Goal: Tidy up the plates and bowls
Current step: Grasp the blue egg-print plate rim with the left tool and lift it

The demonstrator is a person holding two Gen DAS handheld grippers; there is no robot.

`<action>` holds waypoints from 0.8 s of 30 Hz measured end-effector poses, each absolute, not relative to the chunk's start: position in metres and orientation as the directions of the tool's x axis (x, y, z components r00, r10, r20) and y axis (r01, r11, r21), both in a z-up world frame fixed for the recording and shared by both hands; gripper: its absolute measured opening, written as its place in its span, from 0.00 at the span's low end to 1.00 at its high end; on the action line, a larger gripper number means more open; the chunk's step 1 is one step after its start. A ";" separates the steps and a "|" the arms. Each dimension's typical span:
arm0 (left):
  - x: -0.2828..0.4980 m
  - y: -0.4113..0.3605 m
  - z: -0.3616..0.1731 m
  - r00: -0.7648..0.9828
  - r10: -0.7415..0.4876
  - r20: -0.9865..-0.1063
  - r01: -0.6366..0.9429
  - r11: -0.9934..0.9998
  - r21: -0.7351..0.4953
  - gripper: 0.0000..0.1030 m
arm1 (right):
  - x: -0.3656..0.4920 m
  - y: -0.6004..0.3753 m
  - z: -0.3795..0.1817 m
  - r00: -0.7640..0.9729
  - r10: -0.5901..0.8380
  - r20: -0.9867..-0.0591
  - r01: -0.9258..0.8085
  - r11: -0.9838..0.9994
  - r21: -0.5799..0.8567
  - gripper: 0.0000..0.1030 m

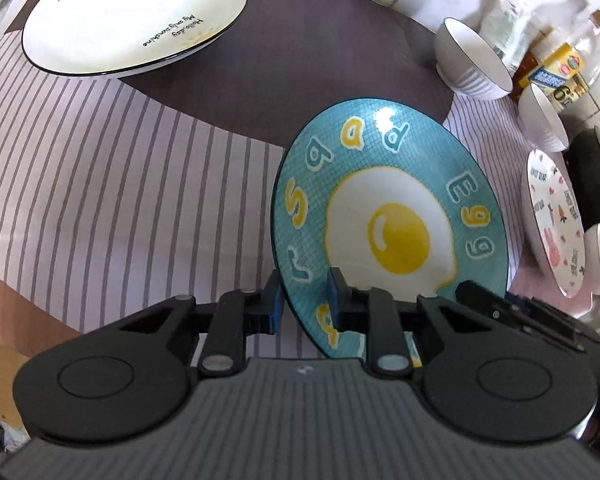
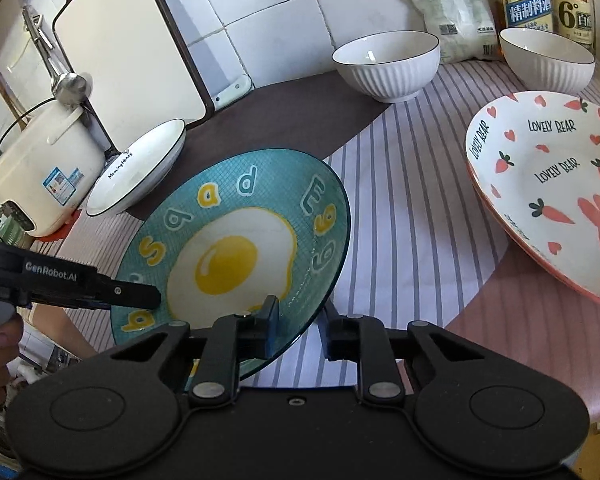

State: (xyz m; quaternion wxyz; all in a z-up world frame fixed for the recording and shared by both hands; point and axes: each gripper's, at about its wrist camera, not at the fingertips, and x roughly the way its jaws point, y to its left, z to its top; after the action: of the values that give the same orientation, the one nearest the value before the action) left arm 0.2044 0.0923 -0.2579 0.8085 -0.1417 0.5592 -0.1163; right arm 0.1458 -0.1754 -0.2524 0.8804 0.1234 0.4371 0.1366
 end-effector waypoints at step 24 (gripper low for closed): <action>0.260 0.082 -0.206 0.435 -0.309 -0.846 0.136 0.951 -0.278 0.23 | 0.198 -0.178 -0.219 0.606 0.404 -0.685 -0.244 0.914 0.324 0.26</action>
State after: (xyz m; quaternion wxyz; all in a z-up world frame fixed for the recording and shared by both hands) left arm 0.2601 0.0816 -0.2062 0.8430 -0.0840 0.5147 -0.1321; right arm 0.1975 -0.1778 -0.2186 0.8907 0.0994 0.4046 0.1819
